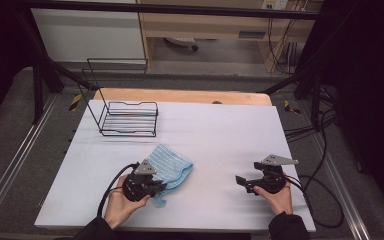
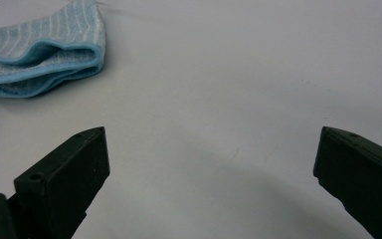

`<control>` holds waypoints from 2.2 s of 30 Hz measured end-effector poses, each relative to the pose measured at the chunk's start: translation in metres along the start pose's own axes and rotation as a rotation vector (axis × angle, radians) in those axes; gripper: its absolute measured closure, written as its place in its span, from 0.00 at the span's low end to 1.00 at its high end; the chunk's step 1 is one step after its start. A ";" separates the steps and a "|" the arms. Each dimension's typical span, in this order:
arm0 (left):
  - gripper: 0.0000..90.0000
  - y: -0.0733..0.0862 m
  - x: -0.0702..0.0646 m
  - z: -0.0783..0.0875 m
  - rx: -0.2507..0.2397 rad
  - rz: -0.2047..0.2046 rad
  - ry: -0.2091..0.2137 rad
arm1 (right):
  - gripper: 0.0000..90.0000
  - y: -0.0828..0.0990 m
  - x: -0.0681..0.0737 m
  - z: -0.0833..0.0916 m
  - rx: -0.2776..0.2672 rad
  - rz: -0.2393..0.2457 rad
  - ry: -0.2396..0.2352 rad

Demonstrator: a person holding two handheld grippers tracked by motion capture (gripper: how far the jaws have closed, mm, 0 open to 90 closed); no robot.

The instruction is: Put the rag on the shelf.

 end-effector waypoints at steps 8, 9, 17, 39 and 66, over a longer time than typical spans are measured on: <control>0.86 0.009 -0.005 -0.011 0.066 -0.040 -0.039 | 0.02 0.000 0.000 0.001 -0.004 -0.004 0.001; 0.82 0.010 -0.006 -0.011 0.064 -0.039 -0.039 | 0.02 0.000 0.000 0.001 -0.006 -0.008 0.001; 0.70 0.016 -0.015 -0.015 0.058 -0.072 -0.064 | 0.02 0.000 0.000 0.002 -0.006 -0.006 0.003; 0.94 0.007 -0.008 -0.008 0.028 -0.012 0.003 | 0.02 -0.001 0.000 0.002 -0.004 -0.005 0.001; 0.54 -0.011 0.008 0.018 -0.093 0.063 -0.005 | 0.05 -0.001 0.004 -0.001 -0.008 -0.024 -0.028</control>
Point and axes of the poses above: each handheld gripper's, and its own axes: z roughly backward along the jaws, y roughly out of its underside, x roughly to its left, the point moved 3 cm from there along -z, roughly forward along the jaws, and after that the axes turned 4 degrees about z, right-handed, at the moved point
